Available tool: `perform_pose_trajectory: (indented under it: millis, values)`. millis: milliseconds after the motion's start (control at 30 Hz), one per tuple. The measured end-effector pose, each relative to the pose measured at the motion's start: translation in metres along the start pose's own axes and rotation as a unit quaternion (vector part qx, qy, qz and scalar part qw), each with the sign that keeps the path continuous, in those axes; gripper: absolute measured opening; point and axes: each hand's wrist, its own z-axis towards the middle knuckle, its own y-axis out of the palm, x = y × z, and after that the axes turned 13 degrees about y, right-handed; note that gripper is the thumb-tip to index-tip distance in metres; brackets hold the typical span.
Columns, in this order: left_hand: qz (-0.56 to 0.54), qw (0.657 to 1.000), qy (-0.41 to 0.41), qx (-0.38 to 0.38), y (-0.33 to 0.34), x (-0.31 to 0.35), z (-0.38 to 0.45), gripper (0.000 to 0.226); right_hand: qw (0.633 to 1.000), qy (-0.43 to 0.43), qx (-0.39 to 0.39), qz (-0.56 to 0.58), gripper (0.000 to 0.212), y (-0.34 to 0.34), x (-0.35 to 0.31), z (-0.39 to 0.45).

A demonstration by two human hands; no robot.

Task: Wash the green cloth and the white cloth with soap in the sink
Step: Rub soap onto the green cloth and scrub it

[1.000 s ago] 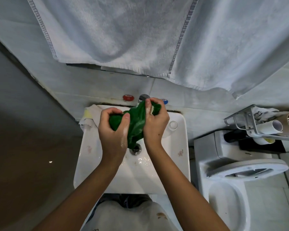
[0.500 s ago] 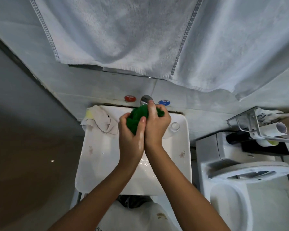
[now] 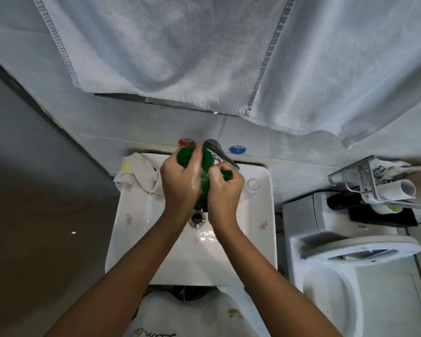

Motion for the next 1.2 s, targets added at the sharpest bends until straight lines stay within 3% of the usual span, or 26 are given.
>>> perform_pose_trajectory:
  millis: [200,500,667,967,1100,1200]
  values:
    - [-0.007,1.000,-0.006,-0.016,-0.001,0.001,-0.028,0.036,0.999,-0.016,0.044,0.023,0.044,0.009,-0.016,0.030]
    - [0.075,0.995,0.062,0.037,-0.001,-0.003,0.023,0.010,0.999,0.012,-0.045,-0.018,0.041,0.005,0.003,0.001]
    - [0.018,0.999,0.029,-0.025,0.008,-0.001,-0.037,0.026,0.997,0.038,0.060,0.013,0.050,0.001,-0.020,0.042]
    - [0.077,0.996,0.009,0.050,0.009,-0.001,0.011,0.032,0.998,0.055,-0.019,0.001,0.026,0.001,0.004,0.007]
    - [0.010,1.000,0.017,0.021,0.010,0.003,-0.043,0.033,0.996,0.082,0.034,-0.010,0.033,0.001,-0.008,0.041]
    - [0.009,0.999,0.016,0.049,0.010,0.002,-0.036,0.033,0.998,0.056,0.035,-0.003,0.037,0.004,-0.011,0.029]
